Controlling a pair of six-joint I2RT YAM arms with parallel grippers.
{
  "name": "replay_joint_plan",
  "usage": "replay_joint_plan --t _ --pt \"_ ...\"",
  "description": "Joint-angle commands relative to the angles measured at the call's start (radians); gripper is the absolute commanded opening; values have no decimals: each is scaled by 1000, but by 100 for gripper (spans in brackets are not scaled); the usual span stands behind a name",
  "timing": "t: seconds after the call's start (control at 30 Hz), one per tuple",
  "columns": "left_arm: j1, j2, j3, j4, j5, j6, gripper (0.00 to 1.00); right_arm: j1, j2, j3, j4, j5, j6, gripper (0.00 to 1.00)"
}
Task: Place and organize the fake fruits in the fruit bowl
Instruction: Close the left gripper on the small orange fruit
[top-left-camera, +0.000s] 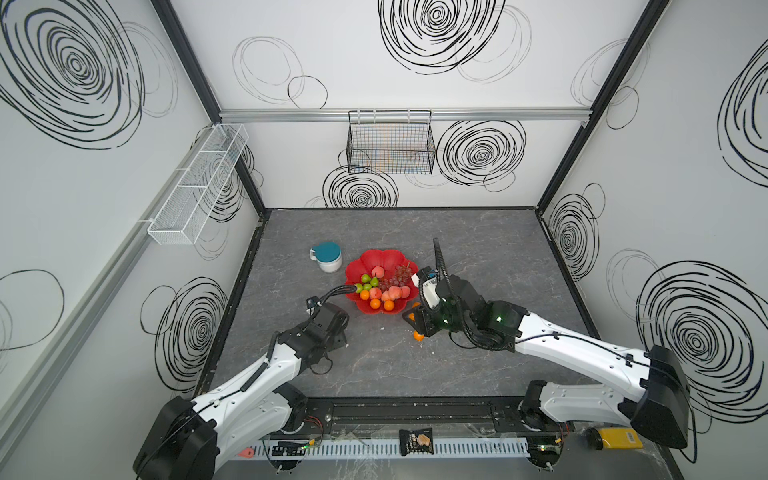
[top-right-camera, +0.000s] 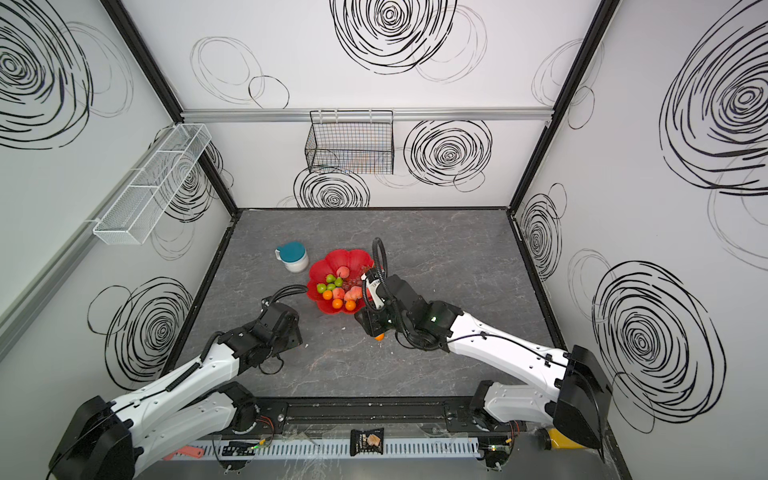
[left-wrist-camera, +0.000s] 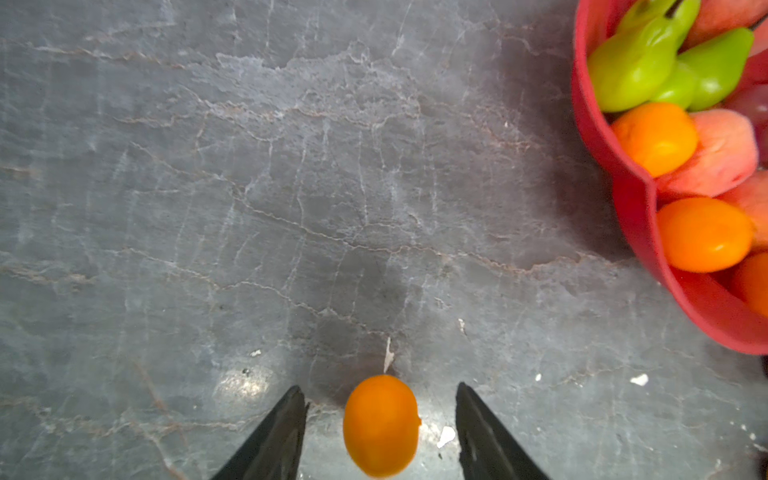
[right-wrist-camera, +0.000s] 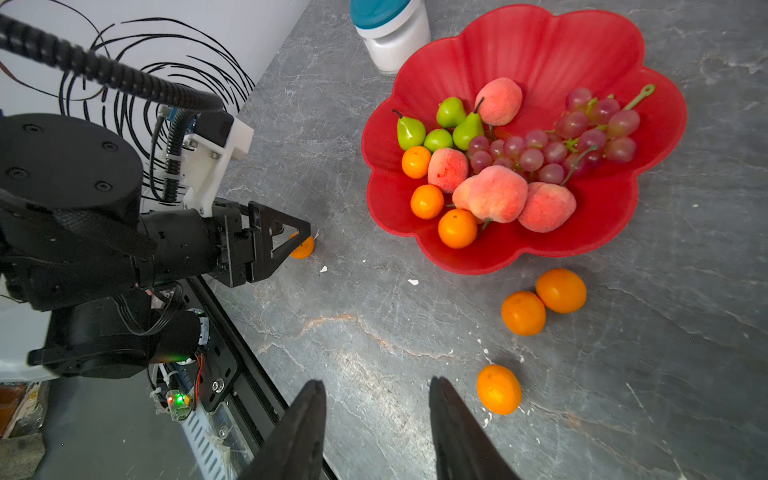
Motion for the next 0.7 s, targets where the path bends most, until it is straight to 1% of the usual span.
replay_joint_plan --t 0.0,0.17,0.33,0.4,0.67 --pt "3 21 -20 37 4 -7 57 3 -13 15 17 17 -6 45" --pt "1 50 -30 68 23 0 52 3 -17 8 18 17 -3 45" --pt "-1 80 -29 85 30 7 51 2 -18 10 14 22 -3 45" --pt "-1 88 -28 90 31 9 48 2 -15 12 13 23 -3 45" --pt "-8 109 -34 109 39 11 44 2 -17 4 14 28 1 45"
